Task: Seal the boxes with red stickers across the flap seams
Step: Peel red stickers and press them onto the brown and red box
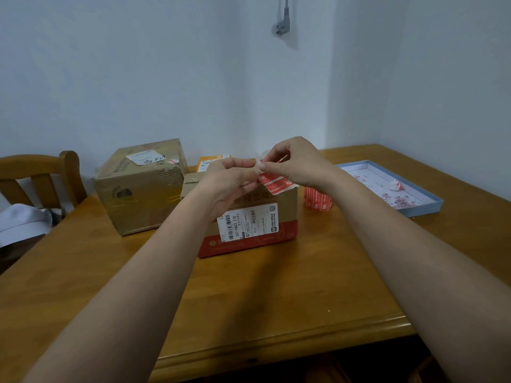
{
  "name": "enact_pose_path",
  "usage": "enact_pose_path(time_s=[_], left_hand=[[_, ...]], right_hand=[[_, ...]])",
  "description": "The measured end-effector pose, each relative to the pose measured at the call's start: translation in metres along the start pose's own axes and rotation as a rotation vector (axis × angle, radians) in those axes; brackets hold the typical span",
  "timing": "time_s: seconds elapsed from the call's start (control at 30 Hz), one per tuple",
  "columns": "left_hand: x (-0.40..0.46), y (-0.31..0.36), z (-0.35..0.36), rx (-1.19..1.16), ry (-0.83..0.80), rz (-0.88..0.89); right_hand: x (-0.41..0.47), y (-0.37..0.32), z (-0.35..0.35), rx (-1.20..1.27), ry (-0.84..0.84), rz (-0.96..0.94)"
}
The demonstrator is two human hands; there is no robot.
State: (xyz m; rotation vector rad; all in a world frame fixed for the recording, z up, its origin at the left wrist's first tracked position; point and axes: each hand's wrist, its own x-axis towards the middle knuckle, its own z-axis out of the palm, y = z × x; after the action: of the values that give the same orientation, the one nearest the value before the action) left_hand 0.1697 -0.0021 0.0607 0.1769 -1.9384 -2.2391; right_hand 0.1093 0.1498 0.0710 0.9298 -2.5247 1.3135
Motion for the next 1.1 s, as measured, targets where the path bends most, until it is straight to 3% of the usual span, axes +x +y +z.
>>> enact_pose_path(time_s=[0.3,0.7,1.1], left_hand=[[0.002,0.0,0.0,0.075,0.009,-0.029],[0.002,-0.005,-0.003,0.109,0.026,-0.15],[-0.009,-0.004,0.0,0.215,-0.019,-0.206]], right_hand=[[-0.002,-0.002,-0.004,-0.006,0.015,0.023],[-0.009,-0.006,-0.004,0.06,-0.02,0.232],[-0.021,-0.007,-0.006,0.118,-0.071,0.315]])
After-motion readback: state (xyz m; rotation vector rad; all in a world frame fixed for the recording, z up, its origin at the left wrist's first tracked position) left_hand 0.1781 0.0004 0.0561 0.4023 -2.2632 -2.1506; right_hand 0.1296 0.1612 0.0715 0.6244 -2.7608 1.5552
